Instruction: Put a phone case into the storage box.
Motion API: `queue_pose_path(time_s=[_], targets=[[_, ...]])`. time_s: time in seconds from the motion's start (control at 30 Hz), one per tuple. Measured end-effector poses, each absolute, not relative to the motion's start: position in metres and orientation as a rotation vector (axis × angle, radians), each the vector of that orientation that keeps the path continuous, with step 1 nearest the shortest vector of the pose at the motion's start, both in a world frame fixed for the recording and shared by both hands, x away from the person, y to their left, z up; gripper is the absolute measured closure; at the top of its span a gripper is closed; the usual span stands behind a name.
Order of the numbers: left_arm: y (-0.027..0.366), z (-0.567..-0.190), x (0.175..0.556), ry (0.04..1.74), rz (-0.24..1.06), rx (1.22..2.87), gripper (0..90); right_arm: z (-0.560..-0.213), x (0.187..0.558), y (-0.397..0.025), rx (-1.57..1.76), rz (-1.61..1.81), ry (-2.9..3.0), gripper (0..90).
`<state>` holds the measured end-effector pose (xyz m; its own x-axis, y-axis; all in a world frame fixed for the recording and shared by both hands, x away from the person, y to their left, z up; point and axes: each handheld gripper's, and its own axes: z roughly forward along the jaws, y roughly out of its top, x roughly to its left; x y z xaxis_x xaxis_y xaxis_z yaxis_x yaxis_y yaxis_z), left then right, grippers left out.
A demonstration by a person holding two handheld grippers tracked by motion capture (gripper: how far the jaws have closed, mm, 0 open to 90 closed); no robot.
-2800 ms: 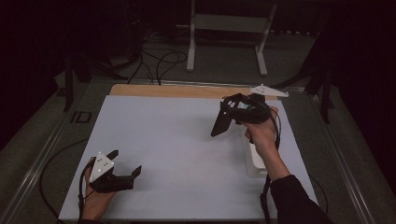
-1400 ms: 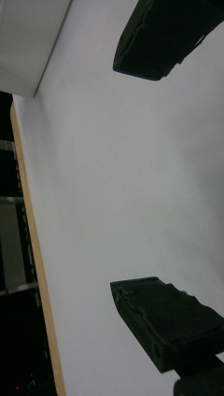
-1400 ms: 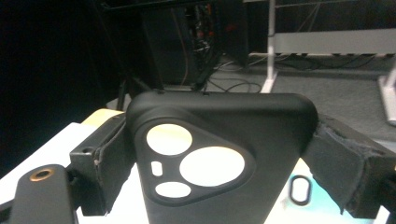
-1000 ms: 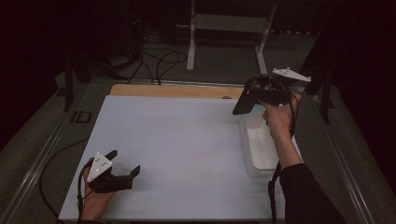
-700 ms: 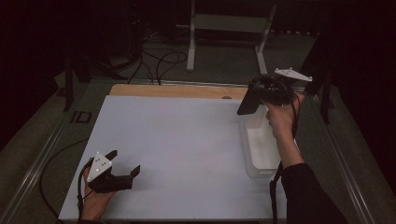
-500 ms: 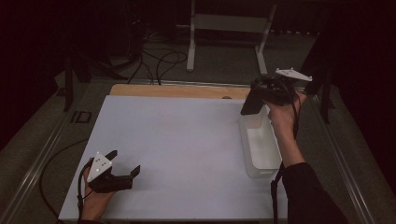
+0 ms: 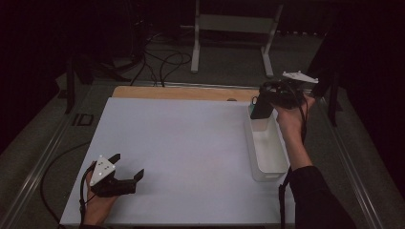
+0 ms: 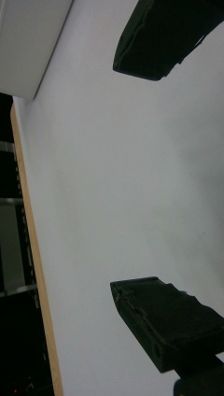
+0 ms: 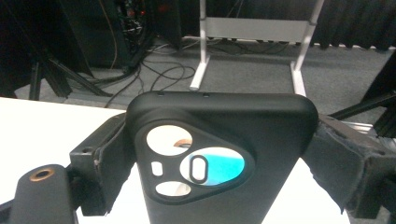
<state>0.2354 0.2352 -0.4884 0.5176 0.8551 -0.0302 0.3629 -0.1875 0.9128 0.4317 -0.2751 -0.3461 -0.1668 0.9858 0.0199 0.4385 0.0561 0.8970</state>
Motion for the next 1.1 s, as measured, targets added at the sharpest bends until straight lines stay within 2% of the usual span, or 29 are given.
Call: queue_pose_path(time_s=[1.1], targets=[[0.235,-0.488,0.235,1.022,0.625,1.772,0.1,-0.39,0.449,-0.27,1.523,0.917,1.739,13.3]])
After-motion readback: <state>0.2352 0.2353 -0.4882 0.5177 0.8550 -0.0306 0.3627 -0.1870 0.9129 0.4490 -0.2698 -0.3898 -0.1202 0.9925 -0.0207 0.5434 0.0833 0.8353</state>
